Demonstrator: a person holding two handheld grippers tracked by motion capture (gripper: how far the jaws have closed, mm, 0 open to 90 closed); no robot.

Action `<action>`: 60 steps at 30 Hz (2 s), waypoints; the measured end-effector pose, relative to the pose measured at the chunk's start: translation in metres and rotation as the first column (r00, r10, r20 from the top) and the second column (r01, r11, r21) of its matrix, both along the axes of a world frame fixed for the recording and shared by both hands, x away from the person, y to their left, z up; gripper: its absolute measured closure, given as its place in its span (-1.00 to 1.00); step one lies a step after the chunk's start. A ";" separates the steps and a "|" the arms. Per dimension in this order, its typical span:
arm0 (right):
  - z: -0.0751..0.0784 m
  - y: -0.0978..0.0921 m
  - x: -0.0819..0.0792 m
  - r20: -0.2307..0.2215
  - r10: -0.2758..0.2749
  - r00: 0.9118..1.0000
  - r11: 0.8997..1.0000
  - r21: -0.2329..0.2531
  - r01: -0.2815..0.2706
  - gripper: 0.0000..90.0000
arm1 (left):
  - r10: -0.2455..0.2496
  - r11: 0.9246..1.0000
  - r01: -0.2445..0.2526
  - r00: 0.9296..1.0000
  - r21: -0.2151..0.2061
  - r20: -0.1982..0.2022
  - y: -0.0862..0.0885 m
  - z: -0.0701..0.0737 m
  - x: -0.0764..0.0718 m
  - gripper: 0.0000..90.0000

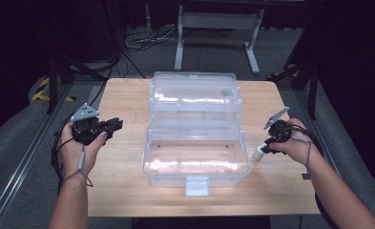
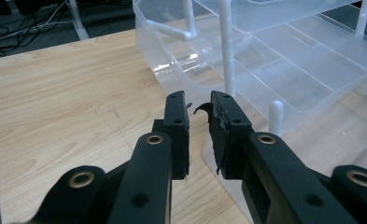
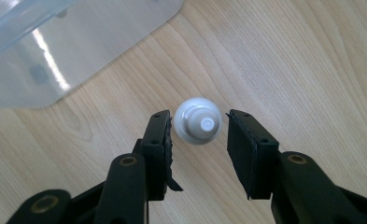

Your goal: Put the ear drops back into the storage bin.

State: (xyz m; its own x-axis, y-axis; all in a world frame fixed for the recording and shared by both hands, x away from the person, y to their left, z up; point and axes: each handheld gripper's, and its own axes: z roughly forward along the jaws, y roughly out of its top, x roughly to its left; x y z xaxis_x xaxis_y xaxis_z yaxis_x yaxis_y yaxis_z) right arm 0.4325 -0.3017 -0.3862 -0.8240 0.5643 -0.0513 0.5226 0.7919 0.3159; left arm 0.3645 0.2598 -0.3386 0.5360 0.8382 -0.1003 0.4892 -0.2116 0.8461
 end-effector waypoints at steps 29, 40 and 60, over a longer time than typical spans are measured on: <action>-0.023 0.009 0.015 -0.058 0.173 0.983 0.980 -0.088 -0.178 0.32 | 0.004 1.000 -0.004 1.000 -0.001 -0.004 0.002 -0.001 -0.007 0.72; -0.026 0.012 0.016 -0.058 0.157 0.986 0.981 -0.107 -0.162 0.33 | 0.005 1.000 -0.005 1.000 -0.001 -0.004 0.003 0.000 -0.007 0.72; 0.023 0.022 0.004 -0.024 0.215 0.976 0.967 -0.136 -0.217 0.33 | 0.001 1.000 -0.001 1.000 -0.004 -0.005 0.002 0.000 -0.007 0.72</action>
